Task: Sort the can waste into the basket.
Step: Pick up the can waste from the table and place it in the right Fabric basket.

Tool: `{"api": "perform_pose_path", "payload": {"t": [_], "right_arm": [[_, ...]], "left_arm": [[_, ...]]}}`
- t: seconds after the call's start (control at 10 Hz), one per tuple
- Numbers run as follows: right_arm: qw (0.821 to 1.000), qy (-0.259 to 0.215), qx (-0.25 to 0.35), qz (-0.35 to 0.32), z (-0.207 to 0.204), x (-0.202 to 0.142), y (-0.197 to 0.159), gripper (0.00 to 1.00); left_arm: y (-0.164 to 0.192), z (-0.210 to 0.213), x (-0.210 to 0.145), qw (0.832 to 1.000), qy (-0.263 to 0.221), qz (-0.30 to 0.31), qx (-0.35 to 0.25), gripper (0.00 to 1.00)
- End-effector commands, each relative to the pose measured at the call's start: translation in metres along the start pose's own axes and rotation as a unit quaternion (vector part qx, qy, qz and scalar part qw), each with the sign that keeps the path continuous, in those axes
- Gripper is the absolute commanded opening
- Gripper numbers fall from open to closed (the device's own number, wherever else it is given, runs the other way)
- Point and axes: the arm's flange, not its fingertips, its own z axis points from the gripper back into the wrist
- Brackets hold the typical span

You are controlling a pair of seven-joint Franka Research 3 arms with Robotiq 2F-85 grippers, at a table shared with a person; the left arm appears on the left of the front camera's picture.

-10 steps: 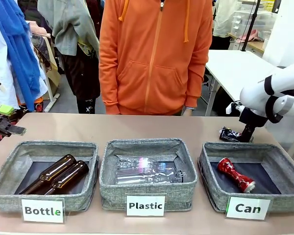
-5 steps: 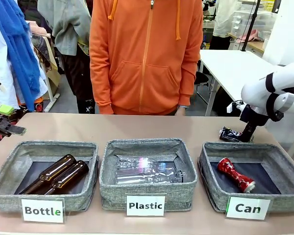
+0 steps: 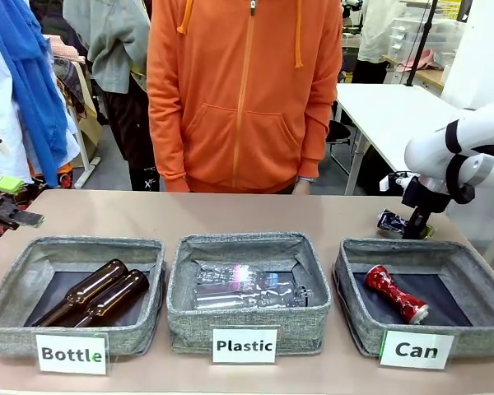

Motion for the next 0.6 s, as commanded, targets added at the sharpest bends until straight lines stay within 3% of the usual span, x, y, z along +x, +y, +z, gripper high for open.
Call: {"api": "perform_pose_path", "payload": {"t": [0.0, 0.5], "right_arm": [[1.0, 0.005, 0.0, -0.008, 0.002, 0.004, -0.006, 0.0], [1.0, 0.0, -0.022, -0.001, 0.015, 0.003, 0.004, 0.0]], "left_arm": [[-0.004, -0.001, -0.002, 1.0, 0.006, -0.001, 0.001, 1.0], [-0.004, -0.001, -0.002, 1.0, 0.006, -0.001, 0.001, 1.0]]}}
